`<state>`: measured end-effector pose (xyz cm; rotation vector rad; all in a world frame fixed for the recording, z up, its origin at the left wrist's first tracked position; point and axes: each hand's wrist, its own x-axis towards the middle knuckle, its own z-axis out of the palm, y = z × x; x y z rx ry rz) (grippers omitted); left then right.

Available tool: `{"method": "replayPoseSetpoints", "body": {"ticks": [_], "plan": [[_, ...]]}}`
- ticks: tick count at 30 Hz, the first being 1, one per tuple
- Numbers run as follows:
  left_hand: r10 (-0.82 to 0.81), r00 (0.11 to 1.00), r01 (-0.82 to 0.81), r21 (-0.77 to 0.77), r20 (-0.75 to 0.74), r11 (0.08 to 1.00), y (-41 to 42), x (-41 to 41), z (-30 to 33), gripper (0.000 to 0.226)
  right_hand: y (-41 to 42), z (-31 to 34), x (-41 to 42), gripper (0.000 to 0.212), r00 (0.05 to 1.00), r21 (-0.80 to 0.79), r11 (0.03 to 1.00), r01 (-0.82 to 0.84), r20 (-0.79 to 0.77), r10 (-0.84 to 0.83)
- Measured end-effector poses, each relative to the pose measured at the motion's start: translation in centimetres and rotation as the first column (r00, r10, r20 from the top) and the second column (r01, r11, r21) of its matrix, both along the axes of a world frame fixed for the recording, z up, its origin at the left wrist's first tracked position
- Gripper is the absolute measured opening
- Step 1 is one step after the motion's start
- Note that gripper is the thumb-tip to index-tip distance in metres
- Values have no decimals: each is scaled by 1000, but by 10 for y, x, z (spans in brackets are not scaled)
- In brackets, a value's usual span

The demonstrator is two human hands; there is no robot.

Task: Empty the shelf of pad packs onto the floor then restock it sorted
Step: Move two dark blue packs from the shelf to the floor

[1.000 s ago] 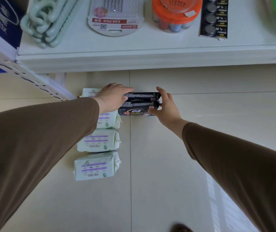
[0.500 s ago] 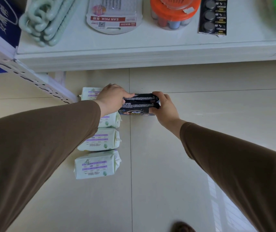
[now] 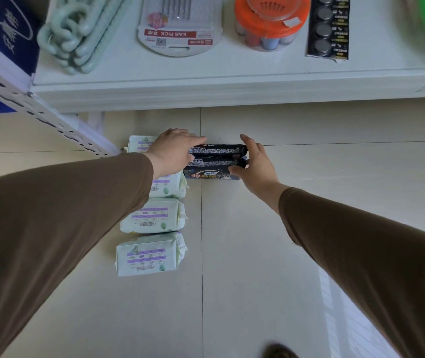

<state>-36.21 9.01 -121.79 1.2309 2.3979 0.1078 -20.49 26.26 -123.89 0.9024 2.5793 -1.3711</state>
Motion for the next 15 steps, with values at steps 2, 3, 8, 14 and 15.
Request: {"method": "replayPoseSetpoints", "body": {"ticks": [2, 3, 8, 14, 15], "plan": [[22, 1000, -22, 8, -11, 1000, -1, 4, 1, 58, 0, 2, 3, 84, 1000, 24, 1000, -13, 13, 13], [33, 999, -32, 14, -19, 999, -1, 6, 2, 59, 0, 4, 4, 85, 1000, 54, 998, -24, 18, 23], [78, 996, -75, 44, -50, 996, -10, 28, 23, 65, -3, 30, 22, 86, 995, 199, 975, -96, 60, 86], [143, 990, -143, 29, -17, 989, -32, 82, 98, 69, -14, 114, 60, 85, 965, 314, 916, -249, 166, 205], [142, 990, -142, 23, -16, 990, -36, 92, 115, 70, -16, 132, 67, 84, 956, 334, 900, -278, 185, 227]]}}
